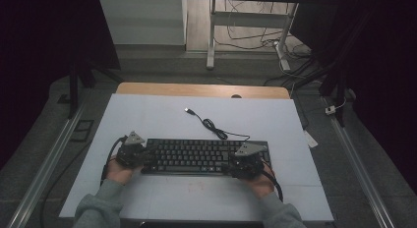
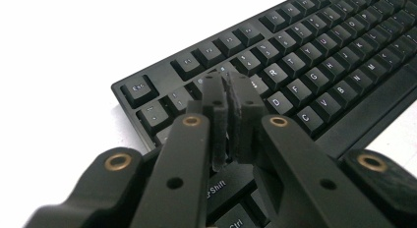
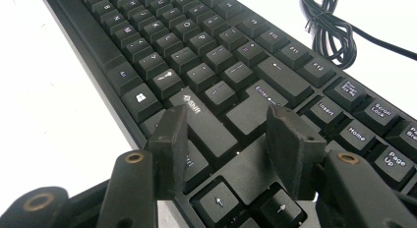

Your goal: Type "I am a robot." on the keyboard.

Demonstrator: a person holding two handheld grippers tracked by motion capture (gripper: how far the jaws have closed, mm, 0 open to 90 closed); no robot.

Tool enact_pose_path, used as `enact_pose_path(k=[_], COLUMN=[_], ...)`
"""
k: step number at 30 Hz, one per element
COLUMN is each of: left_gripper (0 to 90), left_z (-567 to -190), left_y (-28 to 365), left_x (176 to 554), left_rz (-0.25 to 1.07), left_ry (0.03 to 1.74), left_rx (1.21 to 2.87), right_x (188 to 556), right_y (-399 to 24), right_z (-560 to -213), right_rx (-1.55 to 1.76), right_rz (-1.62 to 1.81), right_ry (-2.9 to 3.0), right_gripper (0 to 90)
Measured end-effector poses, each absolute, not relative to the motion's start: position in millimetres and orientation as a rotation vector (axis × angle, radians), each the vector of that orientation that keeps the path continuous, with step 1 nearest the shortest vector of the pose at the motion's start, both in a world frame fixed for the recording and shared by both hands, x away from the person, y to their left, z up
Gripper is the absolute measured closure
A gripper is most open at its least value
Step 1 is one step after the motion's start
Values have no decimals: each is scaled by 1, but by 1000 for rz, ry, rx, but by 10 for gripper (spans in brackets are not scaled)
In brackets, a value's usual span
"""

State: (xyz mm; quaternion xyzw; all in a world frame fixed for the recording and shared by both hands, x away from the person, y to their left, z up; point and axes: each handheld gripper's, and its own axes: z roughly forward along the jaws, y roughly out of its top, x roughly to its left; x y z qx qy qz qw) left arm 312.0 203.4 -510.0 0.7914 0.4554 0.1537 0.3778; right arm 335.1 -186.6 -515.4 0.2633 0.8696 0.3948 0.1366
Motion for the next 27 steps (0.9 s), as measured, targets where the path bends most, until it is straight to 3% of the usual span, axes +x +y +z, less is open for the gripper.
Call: enact_pose_path(k=[27], left_gripper=[723], left_z=[-511], left_y=[191], left_x=[309], left_rz=[372], left_ry=[1051], left_rx=[2083], right_x=[335], right_y=[-186], right_z=[-516], right_rx=[757], right_rz=[1150], right_ry=[2516], right_gripper=[506])
